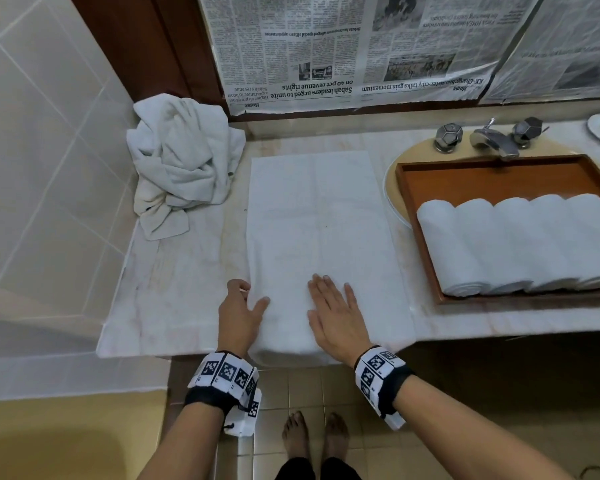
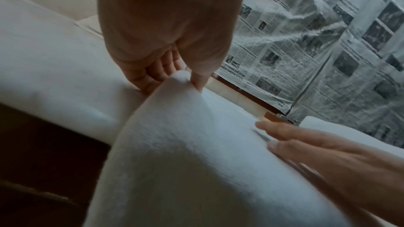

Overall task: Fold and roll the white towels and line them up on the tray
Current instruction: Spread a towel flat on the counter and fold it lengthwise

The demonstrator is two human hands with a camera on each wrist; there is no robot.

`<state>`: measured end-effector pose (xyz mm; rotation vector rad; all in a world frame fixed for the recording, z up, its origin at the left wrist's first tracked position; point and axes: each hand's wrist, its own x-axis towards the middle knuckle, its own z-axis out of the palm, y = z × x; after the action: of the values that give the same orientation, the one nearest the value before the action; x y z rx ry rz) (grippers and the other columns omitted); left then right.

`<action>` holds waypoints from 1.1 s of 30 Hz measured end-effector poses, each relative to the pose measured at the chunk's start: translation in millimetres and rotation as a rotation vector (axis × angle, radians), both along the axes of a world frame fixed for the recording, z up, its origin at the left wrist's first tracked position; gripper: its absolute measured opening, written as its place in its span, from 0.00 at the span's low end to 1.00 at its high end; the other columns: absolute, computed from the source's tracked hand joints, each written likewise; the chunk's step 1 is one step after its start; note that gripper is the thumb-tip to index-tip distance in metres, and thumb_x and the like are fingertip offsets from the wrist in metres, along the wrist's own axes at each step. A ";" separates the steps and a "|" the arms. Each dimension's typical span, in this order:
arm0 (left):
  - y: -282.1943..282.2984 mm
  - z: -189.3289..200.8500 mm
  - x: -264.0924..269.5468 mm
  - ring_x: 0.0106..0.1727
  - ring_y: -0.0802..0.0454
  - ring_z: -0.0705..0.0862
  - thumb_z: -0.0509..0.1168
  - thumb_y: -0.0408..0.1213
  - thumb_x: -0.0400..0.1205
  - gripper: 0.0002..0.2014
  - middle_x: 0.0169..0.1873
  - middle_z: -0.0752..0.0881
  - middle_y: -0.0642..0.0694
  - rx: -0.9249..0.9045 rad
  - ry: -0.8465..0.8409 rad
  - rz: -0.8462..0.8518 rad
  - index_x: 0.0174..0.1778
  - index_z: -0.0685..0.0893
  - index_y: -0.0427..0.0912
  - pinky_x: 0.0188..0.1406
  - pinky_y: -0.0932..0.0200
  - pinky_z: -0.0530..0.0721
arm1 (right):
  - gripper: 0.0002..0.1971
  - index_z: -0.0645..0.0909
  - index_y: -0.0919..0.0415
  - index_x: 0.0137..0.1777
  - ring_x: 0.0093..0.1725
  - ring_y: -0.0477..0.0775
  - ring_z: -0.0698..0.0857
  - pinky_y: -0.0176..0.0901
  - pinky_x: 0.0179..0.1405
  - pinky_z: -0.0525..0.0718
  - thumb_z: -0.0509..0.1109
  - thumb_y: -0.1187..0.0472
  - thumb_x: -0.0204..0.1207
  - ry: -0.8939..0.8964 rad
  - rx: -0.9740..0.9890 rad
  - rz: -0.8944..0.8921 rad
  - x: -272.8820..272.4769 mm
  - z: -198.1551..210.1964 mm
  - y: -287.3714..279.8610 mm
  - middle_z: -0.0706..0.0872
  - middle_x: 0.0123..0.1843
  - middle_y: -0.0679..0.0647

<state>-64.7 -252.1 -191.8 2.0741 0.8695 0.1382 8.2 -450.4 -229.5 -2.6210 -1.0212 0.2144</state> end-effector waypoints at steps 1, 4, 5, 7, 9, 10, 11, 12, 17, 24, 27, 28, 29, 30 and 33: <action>1.4 -1.4 -1.6 0.45 0.48 0.82 0.74 0.40 0.80 0.20 0.44 0.82 0.47 -0.001 -0.003 -0.011 0.60 0.71 0.45 0.39 0.58 0.74 | 0.32 0.54 0.57 0.88 0.88 0.50 0.49 0.59 0.86 0.41 0.44 0.47 0.86 0.005 -0.001 0.007 -2.5 -2.2 6.4 0.54 0.89 0.51; 8.4 -2.6 -6.7 0.44 0.52 0.83 0.76 0.42 0.79 0.23 0.44 0.84 0.49 -0.070 -0.007 -0.011 0.63 0.71 0.48 0.39 0.62 0.77 | 0.31 0.55 0.55 0.88 0.88 0.49 0.50 0.60 0.85 0.43 0.45 0.46 0.87 -0.023 -0.021 -0.033 -4.1 -6.8 16.0 0.55 0.89 0.49; 10.6 -2.1 -8.6 0.45 0.53 0.84 0.77 0.43 0.78 0.24 0.45 0.84 0.51 -0.108 0.001 -0.016 0.64 0.72 0.50 0.41 0.62 0.79 | 0.30 0.55 0.55 0.88 0.88 0.49 0.50 0.60 0.85 0.43 0.45 0.45 0.87 -0.034 -0.033 -0.041 -4.2 -8.3 16.3 0.54 0.89 0.48; 15.0 -3.4 -12.6 0.48 0.53 0.85 0.76 0.46 0.78 0.24 0.48 0.86 0.51 -0.152 0.030 -0.037 0.66 0.75 0.50 0.46 0.59 0.82 | 0.31 0.55 0.54 0.88 0.88 0.50 0.51 0.61 0.85 0.45 0.45 0.45 0.87 -0.045 -0.048 -0.044 -4.5 -10.0 16.0 0.55 0.89 0.48; 19.1 -5.4 -16.9 0.48 0.51 0.86 0.77 0.47 0.78 0.21 0.47 0.86 0.50 -0.142 0.034 -0.044 0.63 0.78 0.49 0.46 0.58 0.83 | 0.30 0.58 0.55 0.87 0.88 0.50 0.54 0.61 0.84 0.48 0.47 0.45 0.87 -0.058 -0.045 -0.050 -4.6 -9.9 16.5 0.58 0.88 0.49; 20.3 -5.5 -18.6 0.47 0.50 0.86 0.77 0.46 0.77 0.20 0.46 0.86 0.49 -0.135 0.028 -0.043 0.61 0.79 0.48 0.46 0.56 0.84 | 0.30 0.59 0.55 0.87 0.87 0.51 0.55 0.61 0.84 0.49 0.48 0.45 0.87 -0.063 -0.046 -0.056 -4.6 -9.8 17.1 0.58 0.88 0.49; 21.1 -5.0 -20.1 0.48 0.51 0.86 0.77 0.45 0.77 0.20 0.47 0.86 0.49 -0.139 0.018 -0.038 0.61 0.80 0.47 0.48 0.55 0.85 | 0.30 0.60 0.55 0.87 0.87 0.51 0.55 0.62 0.84 0.50 0.48 0.45 0.87 -0.066 -0.048 -0.061 -4.5 -9.8 17.6 0.59 0.88 0.49; 21.8 -4.6 -21.1 0.48 0.53 0.86 0.78 0.45 0.77 0.20 0.49 0.85 0.50 -0.139 0.010 -0.031 0.60 0.81 0.46 0.49 0.55 0.86 | 0.30 0.60 0.55 0.87 0.87 0.51 0.55 0.62 0.84 0.50 0.48 0.45 0.87 -0.064 -0.053 -0.064 -4.3 -10.0 17.8 0.59 0.88 0.49; 28.6 -1.7 -26.7 0.42 0.62 0.82 0.78 0.37 0.77 0.12 0.47 0.84 0.49 -0.003 0.000 0.068 0.52 0.83 0.43 0.48 0.59 0.84 | 0.31 0.59 0.55 0.87 0.87 0.51 0.55 0.61 0.84 0.49 0.47 0.45 0.86 -0.066 -0.060 -0.062 -4.4 -10.8 18.2 0.58 0.88 0.49; 8.7 -14.6 -29.4 0.69 0.44 0.76 0.69 0.40 0.83 0.20 0.72 0.73 0.42 0.285 -0.074 -0.191 0.71 0.78 0.41 0.71 0.43 0.77 | 0.31 0.66 0.58 0.84 0.85 0.55 0.62 0.63 0.83 0.57 0.49 0.46 0.83 -0.040 -0.040 -0.089 -7.3 -3.6 22.8 0.64 0.86 0.53; -7.2 -19.3 -18.5 0.83 0.45 0.64 0.52 0.52 0.87 0.27 0.83 0.67 0.46 0.442 0.013 -0.345 0.81 0.70 0.47 0.76 0.38 0.67 | 0.29 0.70 0.60 0.81 0.83 0.55 0.66 0.61 0.78 0.66 0.53 0.48 0.83 -0.054 0.039 -0.098 -4.1 1.5 27.2 0.68 0.85 0.54; -11.3 -21.7 -14.1 0.86 0.46 0.57 0.44 0.55 0.87 0.30 0.86 0.61 0.49 0.456 0.081 -0.393 0.84 0.65 0.50 0.80 0.35 0.60 | 0.29 0.68 0.59 0.82 0.84 0.54 0.63 0.61 0.79 0.63 0.52 0.49 0.84 -0.049 0.045 -0.089 -3.1 0.7 28.7 0.65 0.86 0.53; -14.2 -25.6 -10.8 0.88 0.48 0.51 0.39 0.57 0.87 0.31 0.88 0.54 0.52 0.466 0.146 -0.430 0.87 0.60 0.53 0.82 0.33 0.53 | 0.29 0.64 0.58 0.84 0.86 0.53 0.59 0.60 0.82 0.58 0.51 0.49 0.86 -0.039 0.033 -0.074 -3.2 -1.2 29.7 0.61 0.87 0.52; -15.7 -29.8 -8.6 0.89 0.49 0.46 0.36 0.58 0.87 0.31 0.88 0.50 0.54 0.487 0.187 -0.447 0.88 0.55 0.55 0.82 0.31 0.48 | 0.29 0.61 0.57 0.86 0.87 0.53 0.57 0.60 0.83 0.53 0.49 0.48 0.87 -0.033 0.005 -0.059 -3.7 -3.7 30.4 0.59 0.88 0.50; -14.4 -37.6 -9.0 0.89 0.50 0.43 0.36 0.59 0.89 0.30 0.88 0.46 0.56 0.552 0.245 -0.453 0.89 0.49 0.59 0.83 0.30 0.44 | 0.31 0.53 0.53 0.88 0.88 0.52 0.50 0.62 0.84 0.46 0.42 0.43 0.88 -0.023 -0.106 -0.042 0.1 -7.7 23.1 0.51 0.89 0.48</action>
<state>-73.7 -266.5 -229.5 2.7994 0.5080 -0.1415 8.3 -427.3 -237.2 -2.7434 -0.9862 0.2354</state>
